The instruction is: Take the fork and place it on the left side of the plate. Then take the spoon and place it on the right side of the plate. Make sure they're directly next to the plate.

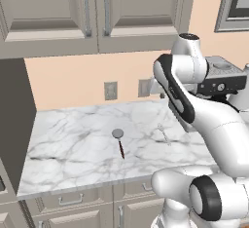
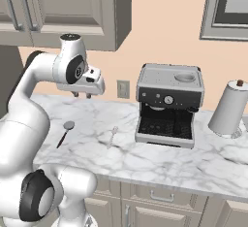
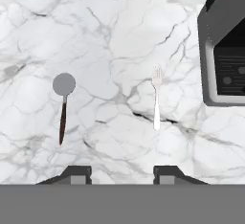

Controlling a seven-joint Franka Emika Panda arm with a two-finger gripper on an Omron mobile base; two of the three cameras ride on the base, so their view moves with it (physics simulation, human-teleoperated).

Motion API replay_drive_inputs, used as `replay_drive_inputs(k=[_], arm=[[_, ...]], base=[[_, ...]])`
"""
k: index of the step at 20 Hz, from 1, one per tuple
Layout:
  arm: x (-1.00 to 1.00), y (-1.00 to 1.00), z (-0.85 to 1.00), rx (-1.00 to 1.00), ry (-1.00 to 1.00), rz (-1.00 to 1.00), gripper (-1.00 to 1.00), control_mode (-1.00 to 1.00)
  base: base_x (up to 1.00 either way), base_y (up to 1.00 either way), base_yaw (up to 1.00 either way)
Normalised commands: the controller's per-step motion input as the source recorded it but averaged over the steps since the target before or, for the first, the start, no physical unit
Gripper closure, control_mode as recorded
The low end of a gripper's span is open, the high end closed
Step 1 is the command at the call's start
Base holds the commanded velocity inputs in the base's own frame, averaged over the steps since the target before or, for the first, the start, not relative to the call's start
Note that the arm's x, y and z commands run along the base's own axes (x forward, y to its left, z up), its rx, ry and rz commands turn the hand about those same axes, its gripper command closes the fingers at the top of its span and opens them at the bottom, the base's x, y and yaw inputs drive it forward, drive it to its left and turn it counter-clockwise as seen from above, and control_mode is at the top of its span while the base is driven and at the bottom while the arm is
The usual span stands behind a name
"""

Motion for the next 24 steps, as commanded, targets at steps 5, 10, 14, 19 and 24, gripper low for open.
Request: replay_drive_inputs(k=[5,10,14,19,24], arm=[[-0.23,-0.02,-0.3,0.0,0.0,0.0,-1.0,-1.0],[-0.11,-0.09,-0.96,-0.03,0.11,0.0,-1.0,-1.0],[0.0,0.0,-0.69,-0.02,0.16,0.0,-1.0,-1.0],[0.0,-0.41,-0.5,0.01,0.07,-0.02,-1.0,-1.0],[0.32,-0.28,-0.35,0.0,0.02,-0.02,-1.0,-1.0]], base=[[0.0,0.0,0.0],[0.0,0.0,0.0],[0.0,0.0,0.0],[0.0,0.0,0.0],[0.0,0.0,0.0]])
